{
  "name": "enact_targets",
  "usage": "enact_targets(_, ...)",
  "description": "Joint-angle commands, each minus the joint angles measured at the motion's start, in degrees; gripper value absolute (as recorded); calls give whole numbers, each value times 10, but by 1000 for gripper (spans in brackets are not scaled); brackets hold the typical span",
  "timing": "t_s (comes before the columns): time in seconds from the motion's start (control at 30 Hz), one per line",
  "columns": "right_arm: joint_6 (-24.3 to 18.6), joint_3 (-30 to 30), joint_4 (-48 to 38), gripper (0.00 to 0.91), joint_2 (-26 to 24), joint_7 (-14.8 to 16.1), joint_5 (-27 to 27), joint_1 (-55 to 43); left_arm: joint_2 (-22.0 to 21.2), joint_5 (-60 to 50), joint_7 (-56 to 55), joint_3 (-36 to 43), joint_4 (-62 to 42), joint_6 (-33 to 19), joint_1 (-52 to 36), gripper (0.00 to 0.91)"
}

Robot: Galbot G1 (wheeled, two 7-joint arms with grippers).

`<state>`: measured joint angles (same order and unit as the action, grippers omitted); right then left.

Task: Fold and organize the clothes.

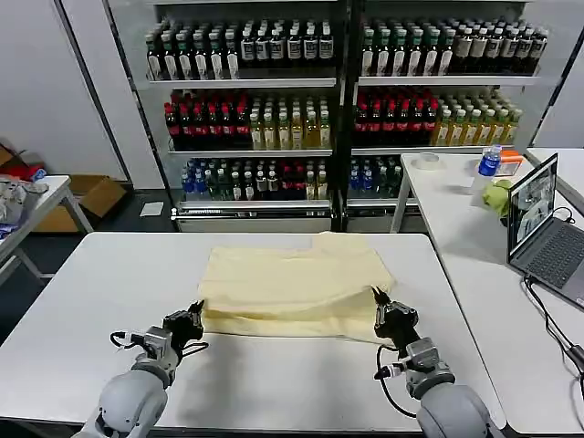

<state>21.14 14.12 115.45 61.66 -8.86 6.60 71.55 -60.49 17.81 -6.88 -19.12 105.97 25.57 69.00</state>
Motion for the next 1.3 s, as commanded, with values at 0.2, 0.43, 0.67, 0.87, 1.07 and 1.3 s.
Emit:
enact_targets(0.2, -58, 11, 9, 907, 30, -16, 15, 27, -5, 5, -10, -22, 22, -3, 26, 907)
enact_targets(0.43, -39, 47, 41, 907, 48, -17, 27, 88, -11, 13, -13, -45, 34, -4, 74, 907)
enact_targets(0.67, 58, 93, 40, 907, 61, -63, 127, 117, -9, 38, -21, -50, 20, 9, 67, 907)
enact_targets(0.87, 109, 100, 29, 907, 64, -92, 211, 111, -9, 68, -24, -45, 10, 24, 46, 907)
enact_targets(1.07, 118, 84, 11, 907, 70, -99, 218, 95, -17, 64, -32, -35, 2, 15, 34, 20)
enact_targets(1.3, 113, 65, 0, 141, 78, -103, 216, 86, -18, 61, -31, -28, 3, 14, 34, 20)
